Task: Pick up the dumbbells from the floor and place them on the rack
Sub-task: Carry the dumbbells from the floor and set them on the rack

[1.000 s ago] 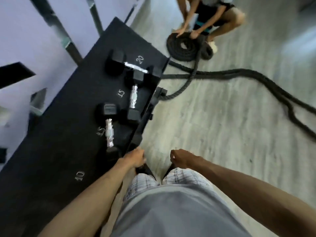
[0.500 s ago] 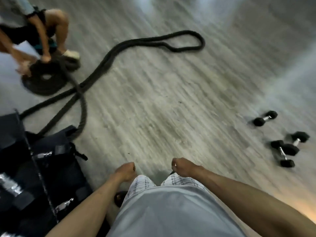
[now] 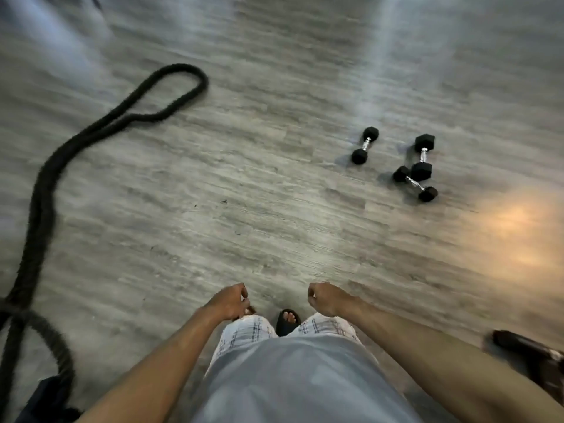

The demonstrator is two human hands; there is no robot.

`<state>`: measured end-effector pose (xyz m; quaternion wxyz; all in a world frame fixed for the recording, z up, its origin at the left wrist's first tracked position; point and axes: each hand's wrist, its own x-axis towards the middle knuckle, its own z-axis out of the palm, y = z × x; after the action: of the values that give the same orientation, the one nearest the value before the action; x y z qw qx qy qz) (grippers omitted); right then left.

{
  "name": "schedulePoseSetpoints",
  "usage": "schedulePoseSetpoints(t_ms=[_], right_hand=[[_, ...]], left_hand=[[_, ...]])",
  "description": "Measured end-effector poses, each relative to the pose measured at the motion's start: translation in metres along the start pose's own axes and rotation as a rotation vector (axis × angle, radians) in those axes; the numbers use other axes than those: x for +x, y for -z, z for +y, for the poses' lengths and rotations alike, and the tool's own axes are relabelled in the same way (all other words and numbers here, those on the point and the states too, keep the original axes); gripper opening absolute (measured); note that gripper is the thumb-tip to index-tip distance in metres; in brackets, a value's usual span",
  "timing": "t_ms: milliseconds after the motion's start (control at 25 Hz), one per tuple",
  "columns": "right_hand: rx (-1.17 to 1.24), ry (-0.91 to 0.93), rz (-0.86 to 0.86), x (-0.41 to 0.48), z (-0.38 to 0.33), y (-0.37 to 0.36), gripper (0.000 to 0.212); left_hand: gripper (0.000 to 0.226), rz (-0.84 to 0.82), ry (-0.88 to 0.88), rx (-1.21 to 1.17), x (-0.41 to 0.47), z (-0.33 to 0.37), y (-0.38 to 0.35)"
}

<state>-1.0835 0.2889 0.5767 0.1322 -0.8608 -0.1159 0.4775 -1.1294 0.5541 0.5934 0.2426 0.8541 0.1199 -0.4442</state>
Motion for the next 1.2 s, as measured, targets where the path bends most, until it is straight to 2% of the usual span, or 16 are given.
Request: schedulePoseSetpoints(t_ms=[280,560,840,1080,1200], right_hand=[[0.203,-0.138,0.032,0.034,0.060,0.079,0.028],[0.379,-0.272,0.134,0.095,0.110,0.210,0.028],[0.495,-0.311,0.220,0.158,0.142,0.339,0.027],[0.577,-0.272,0.257,0.222,0.199,0.438,0.029],[0.690,-0.268,0.281,0.258,0.236,0.489,0.028]], left_hand=[[0.025,-0.096,-0.114,0.196,0.105,0.102,0.076],[0.022,-0.227,-0.188,0.323,0.231,0.215,0.174],[0.028,-0.264,-0.269,0.447,0.327,0.324,0.277],[0.030,-0.294,-0.261,0.578,0.417,0.415,0.346],[0.031,-0.293,-0.228,0.598,0.461,0.468,0.376]])
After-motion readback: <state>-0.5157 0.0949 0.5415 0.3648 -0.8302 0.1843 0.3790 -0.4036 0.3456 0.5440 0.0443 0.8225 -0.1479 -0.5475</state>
